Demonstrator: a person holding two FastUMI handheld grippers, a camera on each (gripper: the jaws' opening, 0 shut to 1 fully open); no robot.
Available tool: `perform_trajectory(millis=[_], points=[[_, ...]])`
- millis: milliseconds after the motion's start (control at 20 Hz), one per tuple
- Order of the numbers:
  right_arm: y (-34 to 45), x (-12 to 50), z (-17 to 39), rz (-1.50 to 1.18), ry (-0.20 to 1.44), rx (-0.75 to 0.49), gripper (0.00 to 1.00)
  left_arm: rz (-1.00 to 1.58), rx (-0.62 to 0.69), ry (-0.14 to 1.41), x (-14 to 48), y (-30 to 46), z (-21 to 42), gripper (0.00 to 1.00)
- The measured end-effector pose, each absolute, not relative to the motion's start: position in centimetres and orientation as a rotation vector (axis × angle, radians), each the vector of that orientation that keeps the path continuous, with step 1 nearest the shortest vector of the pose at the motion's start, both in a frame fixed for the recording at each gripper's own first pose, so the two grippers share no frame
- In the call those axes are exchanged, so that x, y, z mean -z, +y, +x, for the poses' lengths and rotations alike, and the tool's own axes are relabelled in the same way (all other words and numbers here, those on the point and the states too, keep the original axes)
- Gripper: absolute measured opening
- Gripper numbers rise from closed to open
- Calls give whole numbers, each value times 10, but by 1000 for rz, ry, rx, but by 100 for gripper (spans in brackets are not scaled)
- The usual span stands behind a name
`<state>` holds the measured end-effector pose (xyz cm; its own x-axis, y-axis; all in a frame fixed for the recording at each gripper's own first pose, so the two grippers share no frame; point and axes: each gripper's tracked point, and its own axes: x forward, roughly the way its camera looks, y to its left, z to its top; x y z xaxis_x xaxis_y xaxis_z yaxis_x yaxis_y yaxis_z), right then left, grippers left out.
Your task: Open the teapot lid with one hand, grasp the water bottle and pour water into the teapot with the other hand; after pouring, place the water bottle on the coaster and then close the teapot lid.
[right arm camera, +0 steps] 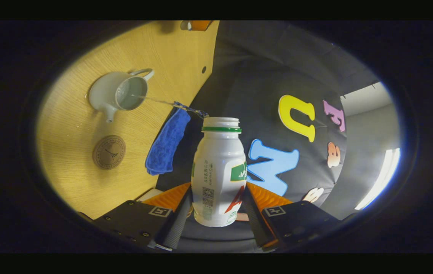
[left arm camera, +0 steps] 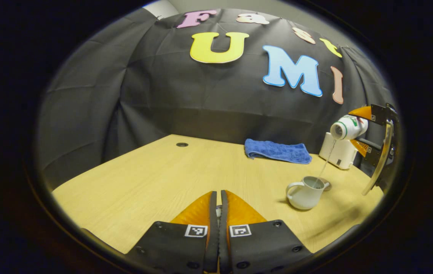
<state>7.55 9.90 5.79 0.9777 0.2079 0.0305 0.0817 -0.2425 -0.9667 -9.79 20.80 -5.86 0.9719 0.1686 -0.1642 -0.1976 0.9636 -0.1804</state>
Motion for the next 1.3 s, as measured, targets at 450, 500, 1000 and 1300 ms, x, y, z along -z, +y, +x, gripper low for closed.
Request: perform_trajectory(millis=[450, 500, 1000, 1300], points=[[102, -62, 76, -1842, -234, -126, 73, -190, -184, 152, 58, 208, -97, 11], [103, -63, 76, -1846, -238, -127, 73, -189, -183, 153, 58, 208, -98, 7], [109, -71, 75, -1875, -265, -131, 70, -189, -178, 157, 58, 208, -97, 11], [113, -75, 74, -1892, -283, -134, 73, -190, -177, 161, 59, 207, -96, 11]])
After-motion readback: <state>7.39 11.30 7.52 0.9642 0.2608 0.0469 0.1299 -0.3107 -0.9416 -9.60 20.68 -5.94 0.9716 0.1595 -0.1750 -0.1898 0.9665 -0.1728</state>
